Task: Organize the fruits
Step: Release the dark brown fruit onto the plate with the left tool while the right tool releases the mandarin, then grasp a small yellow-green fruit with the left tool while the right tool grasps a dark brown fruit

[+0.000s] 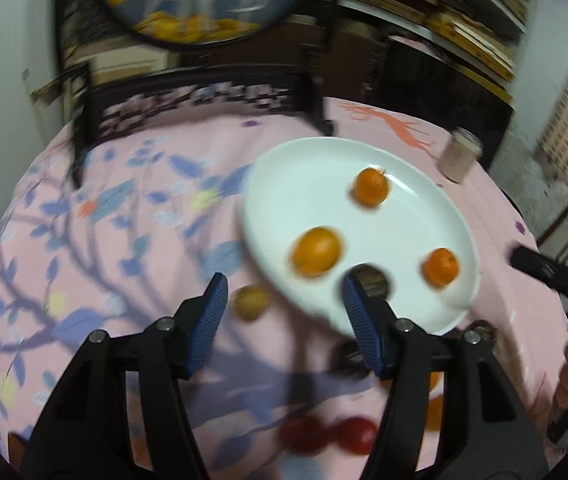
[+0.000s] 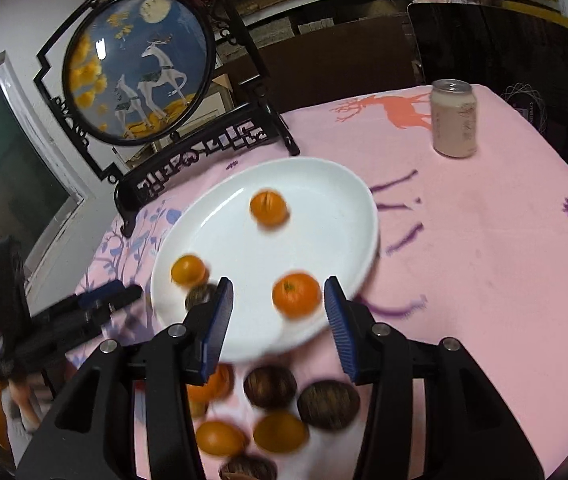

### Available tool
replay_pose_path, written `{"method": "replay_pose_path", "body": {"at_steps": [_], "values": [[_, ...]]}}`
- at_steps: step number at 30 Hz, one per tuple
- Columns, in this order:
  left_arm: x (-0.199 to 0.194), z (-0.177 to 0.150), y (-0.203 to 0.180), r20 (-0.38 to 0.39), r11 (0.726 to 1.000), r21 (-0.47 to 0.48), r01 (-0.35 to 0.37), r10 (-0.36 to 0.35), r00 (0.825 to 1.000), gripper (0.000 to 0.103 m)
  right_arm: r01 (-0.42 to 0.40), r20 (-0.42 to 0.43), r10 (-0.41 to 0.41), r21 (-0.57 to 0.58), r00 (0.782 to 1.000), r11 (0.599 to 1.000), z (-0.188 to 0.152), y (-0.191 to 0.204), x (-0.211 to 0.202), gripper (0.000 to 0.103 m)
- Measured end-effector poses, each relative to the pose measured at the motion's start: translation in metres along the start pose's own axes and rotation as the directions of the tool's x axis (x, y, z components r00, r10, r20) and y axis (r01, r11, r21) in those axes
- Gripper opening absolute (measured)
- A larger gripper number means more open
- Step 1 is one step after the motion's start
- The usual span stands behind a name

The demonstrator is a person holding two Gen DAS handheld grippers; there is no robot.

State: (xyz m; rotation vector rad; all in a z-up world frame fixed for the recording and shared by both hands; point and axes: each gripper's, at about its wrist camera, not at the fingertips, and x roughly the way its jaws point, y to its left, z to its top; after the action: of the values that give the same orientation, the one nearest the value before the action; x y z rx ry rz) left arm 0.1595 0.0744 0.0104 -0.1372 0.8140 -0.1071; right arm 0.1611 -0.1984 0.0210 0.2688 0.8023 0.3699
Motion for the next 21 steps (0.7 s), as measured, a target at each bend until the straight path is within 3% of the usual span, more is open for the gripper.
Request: {"method": "replay_pose_path", "body": {"at_steps": [3,6,9,12,16,17,21], "values": [[-0.002,-0.01,0.022,-0.018,0.998,-0.047,-0.039,0.039,0.999,0.06,-0.001,0.002,0.001,-0.006,1.0,1.0,-0.019,-0.002,-0.013,0.048],[0.0,-0.019,0.028,-0.031,0.997,-0.035,-0.076,0.075,0.997,0.059,-0.003,0.0,0.003,0.01,1.0,1.0,-0.033,-0.009,-0.021,0.048],[0.004,-0.023,0.014,0.004,0.989,0.061,-0.137,0.137,0.991,0.058,0.025,0.007,-0.025,0.008,1.0,1.0,-0.042,-0.015,-0.027,0.048],[0.008,-0.032,-0.01,0.043,0.961,0.207,-0.183,0.178,0.983,0.058,0.041,-0.002,-0.041,0.003,0.999,0.999,-0.043,-0.017,-0.025,0.048],[0.015,-0.031,-0.019,0.069,0.94,0.282,-0.193,0.18,0.981,0.045,0.048,-0.009,-0.048,-0.006,0.999,0.999,-0.044,-0.017,-0.024,0.048],[0.019,-0.03,-0.018,0.067,0.939,0.285,-0.19,0.178,0.982,0.038,0.049,-0.008,-0.049,-0.007,0.999,0.999,-0.043,-0.016,-0.023,0.048],[0.03,-0.024,-0.014,0.045,0.948,0.286,-0.137,0.13,0.991,0.032,0.051,-0.011,-0.051,-0.006,0.999,0.999,-0.044,-0.017,-0.023,0.048]]}}
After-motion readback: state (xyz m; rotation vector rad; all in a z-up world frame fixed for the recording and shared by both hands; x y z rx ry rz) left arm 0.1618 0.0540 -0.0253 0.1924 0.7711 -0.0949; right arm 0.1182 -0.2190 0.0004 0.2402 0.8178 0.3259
